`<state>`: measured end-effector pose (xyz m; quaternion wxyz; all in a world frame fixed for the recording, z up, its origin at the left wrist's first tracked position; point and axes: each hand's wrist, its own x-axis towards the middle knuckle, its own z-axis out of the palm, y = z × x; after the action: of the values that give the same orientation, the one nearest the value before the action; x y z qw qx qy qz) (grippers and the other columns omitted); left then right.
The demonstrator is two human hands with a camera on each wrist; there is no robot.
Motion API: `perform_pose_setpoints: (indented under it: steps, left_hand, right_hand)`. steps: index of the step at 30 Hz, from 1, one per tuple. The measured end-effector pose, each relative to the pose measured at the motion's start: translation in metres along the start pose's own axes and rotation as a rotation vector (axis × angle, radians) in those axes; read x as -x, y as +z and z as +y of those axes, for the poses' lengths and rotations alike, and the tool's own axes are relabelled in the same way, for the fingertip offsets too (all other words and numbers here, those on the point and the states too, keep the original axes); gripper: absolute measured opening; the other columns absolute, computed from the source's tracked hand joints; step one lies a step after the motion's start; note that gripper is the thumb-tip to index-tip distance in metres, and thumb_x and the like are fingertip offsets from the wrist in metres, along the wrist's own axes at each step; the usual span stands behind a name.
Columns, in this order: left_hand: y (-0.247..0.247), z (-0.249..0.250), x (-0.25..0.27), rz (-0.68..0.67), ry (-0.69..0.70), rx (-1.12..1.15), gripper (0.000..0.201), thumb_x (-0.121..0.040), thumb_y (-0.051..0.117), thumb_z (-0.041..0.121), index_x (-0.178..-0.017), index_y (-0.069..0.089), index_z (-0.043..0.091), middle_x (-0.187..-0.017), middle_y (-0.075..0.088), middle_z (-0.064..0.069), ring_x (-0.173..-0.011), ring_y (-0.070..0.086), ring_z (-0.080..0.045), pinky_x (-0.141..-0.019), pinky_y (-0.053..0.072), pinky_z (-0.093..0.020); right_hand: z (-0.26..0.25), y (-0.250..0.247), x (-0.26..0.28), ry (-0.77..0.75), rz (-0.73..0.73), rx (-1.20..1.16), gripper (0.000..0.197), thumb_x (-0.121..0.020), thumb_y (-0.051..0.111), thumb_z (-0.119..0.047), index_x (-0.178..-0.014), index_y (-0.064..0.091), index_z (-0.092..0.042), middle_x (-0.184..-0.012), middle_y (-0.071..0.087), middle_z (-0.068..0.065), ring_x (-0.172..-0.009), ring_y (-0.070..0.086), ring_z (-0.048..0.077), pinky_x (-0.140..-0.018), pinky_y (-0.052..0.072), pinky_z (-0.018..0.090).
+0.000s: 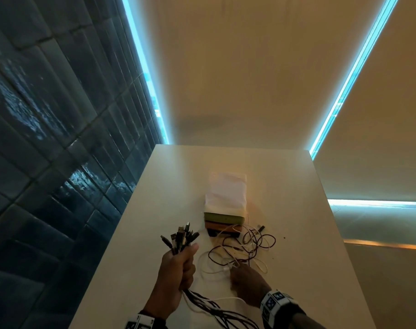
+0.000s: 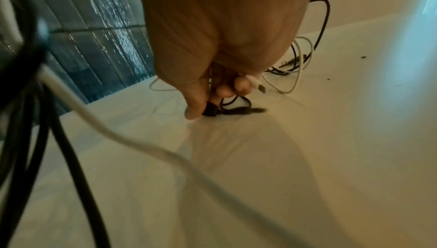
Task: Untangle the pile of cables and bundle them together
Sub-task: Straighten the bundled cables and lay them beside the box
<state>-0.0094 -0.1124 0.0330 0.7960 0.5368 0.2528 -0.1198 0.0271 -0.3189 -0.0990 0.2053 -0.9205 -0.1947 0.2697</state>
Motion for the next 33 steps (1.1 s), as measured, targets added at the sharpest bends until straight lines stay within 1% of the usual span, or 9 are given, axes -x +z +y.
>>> perform_pose_setpoints:
  steps: [3,6,8,11,17,22,25,28,33]
  left_hand:
    - [0.000,0.000,0.000,0.009,0.001,-0.007,0.040,-0.089,0.064,0.014,-0.065,0.033,0.023,-0.056,0.014,0.002,-0.041,0.011,-0.010,-0.042,0.010,-0.019]
    - [0.003,0.000,0.000,0.002,0.018,-0.019,0.040,-0.087,0.065,0.015,-0.065,0.033,0.022,-0.057,0.014,0.001,-0.041,0.012,-0.010,-0.042,0.011,-0.019]
    - [0.008,-0.001,0.000,-0.017,0.041,-0.026,0.038,-0.085,0.067,0.015,-0.065,0.035,0.022,-0.056,0.015,0.002,-0.041,0.012,-0.010,-0.041,0.012,-0.020]
    - [0.018,0.000,0.000,-0.023,0.079,-0.050,0.029,-0.085,0.069,0.015,-0.071,0.044,0.019,-0.054,0.018,0.002,-0.043,0.012,-0.012,-0.040,0.015,-0.020]
    - [0.039,-0.005,-0.004,0.009,0.181,-0.183,0.021,-0.082,0.075,0.027,-0.090,0.068,0.009,-0.051,0.027,-0.001,-0.044,0.018,-0.014,-0.046,0.014,-0.030]
    - [0.046,-0.004,-0.003,0.012,0.213,-0.224,0.033,-0.078,0.074,0.036,-0.074,0.064,0.005,-0.051,0.033,-0.002,-0.043,0.024,-0.013,-0.043,0.021,-0.026]
    - [0.044,-0.004,-0.005,0.074,0.225,-0.131,0.039,-0.078,0.071,0.036,-0.082,0.065,-0.002,-0.051,0.028,-0.002,-0.043,0.020,-0.013,-0.044,0.017,-0.026]
    - [0.040,-0.006,-0.006,0.054,0.238,-0.038,0.035,-0.083,0.066,0.036,-0.096,0.071,0.004,-0.051,0.025,-0.001,-0.043,0.017,-0.012,-0.042,0.016,-0.025]
    - [0.045,-0.009,0.003,0.001,0.240,-0.119,0.030,-0.088,0.063,0.034,-0.084,0.071,0.006,-0.049,0.033,0.001,-0.043,0.024,-0.012,-0.043,0.019,-0.025]
  right_hand:
    - [-0.003,-0.016,0.002,0.026,0.068,-0.151,0.007,-0.091,0.058,-0.030,-0.085,0.056,-0.032,-0.095,0.062,-0.007,-0.086,0.057,0.013,-0.081,0.050,0.032]
    - [-0.017,-0.043,0.008,0.009,0.244,-0.477,0.010,-0.093,0.059,-0.028,-0.086,0.064,-0.022,-0.077,0.071,0.004,-0.066,0.064,0.011,-0.072,0.055,0.037]
    - [-0.028,-0.063,0.014,-0.039,0.312,-0.663,0.012,-0.095,0.057,-0.017,-0.095,0.068,-0.017,-0.074,0.068,0.007,-0.057,0.058,0.013,-0.062,0.054,0.035]
    - [-0.038,-0.088,0.024,-0.132,0.192,-0.926,0.029,-0.095,0.053,-0.004,-0.119,0.065,-0.015,-0.081,0.063,0.010,-0.059,0.049,0.018,-0.056,0.046,0.025]
    - [-0.066,-0.107,0.034,-0.263,0.262,-1.058,0.015,-0.088,0.065,-0.002,-0.097,0.054,0.004,-0.073,0.068,0.008,-0.048,0.050,0.016,-0.041,0.041,0.025]
    - [-0.068,-0.104,0.032,-0.287,0.297,-1.049,0.019,-0.090,0.064,-0.010,-0.095,0.051,0.003,-0.073,0.066,0.005,-0.049,0.050,0.012,-0.042,0.041,0.022]
    - [-0.058,-0.101,0.033,-0.288,0.185,-0.939,0.016,-0.090,0.065,-0.013,-0.100,0.058,-0.003,-0.077,0.066,0.004,-0.053,0.052,0.013,-0.045,0.043,0.022]
    - [-0.056,-0.096,0.036,-0.297,0.188,-0.873,0.008,-0.091,0.063,-0.012,-0.088,0.066,-0.005,-0.073,0.064,0.002,-0.052,0.052,0.015,-0.045,0.044,0.026]
    - [-0.072,-0.098,0.034,-0.342,0.294,-0.912,0.015,-0.091,0.064,-0.013,-0.086,0.067,0.000,-0.073,0.066,0.004,-0.048,0.052,0.014,-0.041,0.043,0.022]
